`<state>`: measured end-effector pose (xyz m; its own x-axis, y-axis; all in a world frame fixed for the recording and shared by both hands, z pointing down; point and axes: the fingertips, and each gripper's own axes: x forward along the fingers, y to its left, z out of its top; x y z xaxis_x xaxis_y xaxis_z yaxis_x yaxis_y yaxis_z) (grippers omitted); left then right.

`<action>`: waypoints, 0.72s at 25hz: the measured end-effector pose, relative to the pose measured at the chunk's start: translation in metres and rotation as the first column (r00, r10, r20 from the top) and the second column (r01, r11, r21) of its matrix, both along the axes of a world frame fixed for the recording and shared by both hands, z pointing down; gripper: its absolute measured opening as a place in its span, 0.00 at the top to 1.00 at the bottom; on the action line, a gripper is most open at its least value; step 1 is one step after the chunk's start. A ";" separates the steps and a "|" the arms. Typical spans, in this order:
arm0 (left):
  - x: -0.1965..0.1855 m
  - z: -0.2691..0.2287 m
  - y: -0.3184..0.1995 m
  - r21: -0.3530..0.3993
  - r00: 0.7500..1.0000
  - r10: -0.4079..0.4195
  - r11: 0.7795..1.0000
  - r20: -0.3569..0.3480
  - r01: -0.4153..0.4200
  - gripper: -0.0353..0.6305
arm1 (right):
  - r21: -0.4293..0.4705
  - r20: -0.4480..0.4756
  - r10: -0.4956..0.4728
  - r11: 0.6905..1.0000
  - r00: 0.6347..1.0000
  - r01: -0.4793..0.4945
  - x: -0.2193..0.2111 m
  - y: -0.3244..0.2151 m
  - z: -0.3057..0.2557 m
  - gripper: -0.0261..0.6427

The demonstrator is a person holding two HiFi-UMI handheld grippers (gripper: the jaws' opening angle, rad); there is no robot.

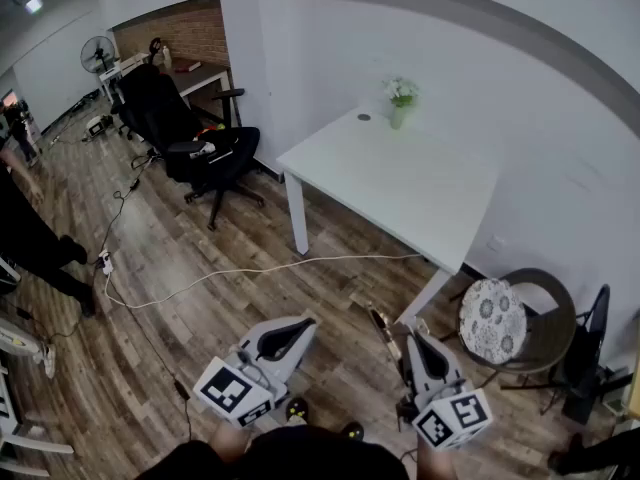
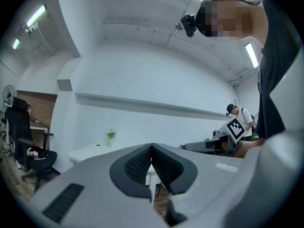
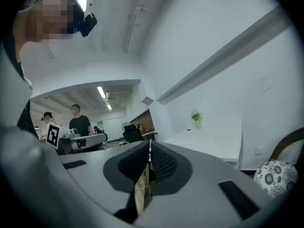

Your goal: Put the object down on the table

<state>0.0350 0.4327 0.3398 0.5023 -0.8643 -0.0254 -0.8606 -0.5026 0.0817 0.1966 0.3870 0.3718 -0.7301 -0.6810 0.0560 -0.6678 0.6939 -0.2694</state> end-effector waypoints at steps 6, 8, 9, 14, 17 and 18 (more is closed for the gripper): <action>-0.003 -0.002 -0.001 0.005 1.000 -0.005 1.000 -0.005 0.005 0.95 | -0.002 -0.005 -0.001 1.000 1.000 0.001 0.000 -0.001 0.002 0.94; -0.005 -0.001 -0.001 0.003 1.000 -0.003 1.000 -0.007 0.003 0.95 | -0.003 -0.002 0.003 1.000 1.000 -0.003 -0.001 -0.001 0.002 0.94; -0.006 0.000 -0.001 0.003 1.000 -0.003 1.000 -0.008 0.003 0.95 | -0.004 0.000 0.006 1.000 1.000 -0.006 -0.002 -0.002 0.002 0.94; -0.017 0.002 -0.003 0.002 1.000 -0.005 1.000 -0.016 0.005 0.95 | -0.007 -0.001 0.016 1.000 1.000 -0.016 -0.009 -0.003 0.003 0.94; -0.025 0.004 -0.006 0.001 1.000 -0.001 1.000 -0.020 0.001 0.95 | -0.008 -0.008 0.028 1.000 1.000 -0.028 -0.014 -0.006 0.004 0.94; -0.029 0.004 -0.007 0.002 1.000 -0.001 1.000 -0.021 0.001 0.95 | -0.007 -0.009 0.032 0.999 0.999 -0.032 -0.016 -0.008 0.003 0.94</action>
<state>0.0060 0.4257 0.3442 0.5011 -0.8646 -0.0376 -0.8591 -0.5022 0.0991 0.1803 0.3792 0.3753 -0.7074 -0.7036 0.0674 -0.6921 0.6703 -0.2678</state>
